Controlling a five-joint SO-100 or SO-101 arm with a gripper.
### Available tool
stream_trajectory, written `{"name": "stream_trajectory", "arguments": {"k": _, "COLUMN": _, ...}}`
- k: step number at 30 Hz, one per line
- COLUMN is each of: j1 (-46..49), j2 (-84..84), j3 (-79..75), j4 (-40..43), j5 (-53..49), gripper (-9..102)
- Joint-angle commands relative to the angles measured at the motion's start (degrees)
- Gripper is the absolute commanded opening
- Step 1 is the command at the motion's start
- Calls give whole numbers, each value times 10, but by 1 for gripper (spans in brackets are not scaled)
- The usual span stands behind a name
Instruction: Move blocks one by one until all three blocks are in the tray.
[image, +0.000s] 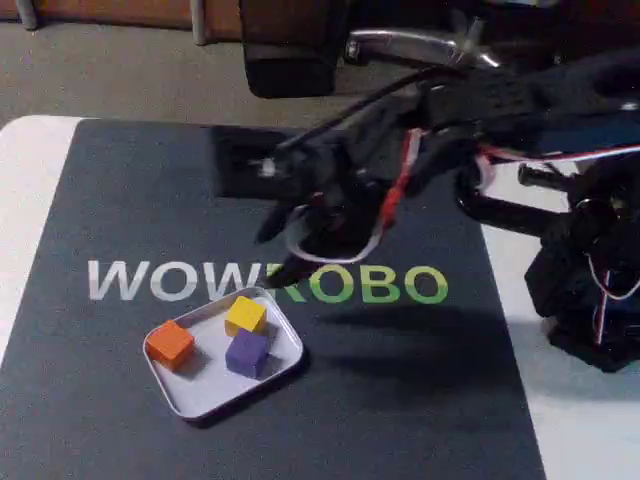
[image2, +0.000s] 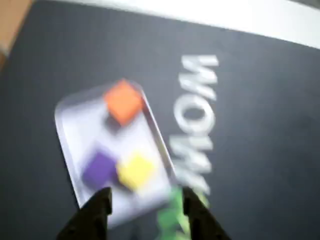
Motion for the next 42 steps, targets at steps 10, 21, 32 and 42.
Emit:
{"name": "stream_trajectory", "arguments": {"k": 10, "j1": 14, "j2": 394, "j3": 322, "j4": -3, "j5": -41, "gripper": 13}}
{"name": "stream_trajectory", "arguments": {"k": 21, "j1": 9, "j2": 794, "j3": 554, "j4": 152, "j5": -42, "gripper": 11}}
{"name": "stream_trajectory", "arguments": {"k": 32, "j1": 58, "j2": 794, "j3": 554, "j4": 358, "j5": -100, "gripper": -8}}
{"name": "stream_trajectory", "arguments": {"k": 42, "j1": 93, "j2": 794, "j3": 554, "j4": 396, "j5": 87, "gripper": -8}}
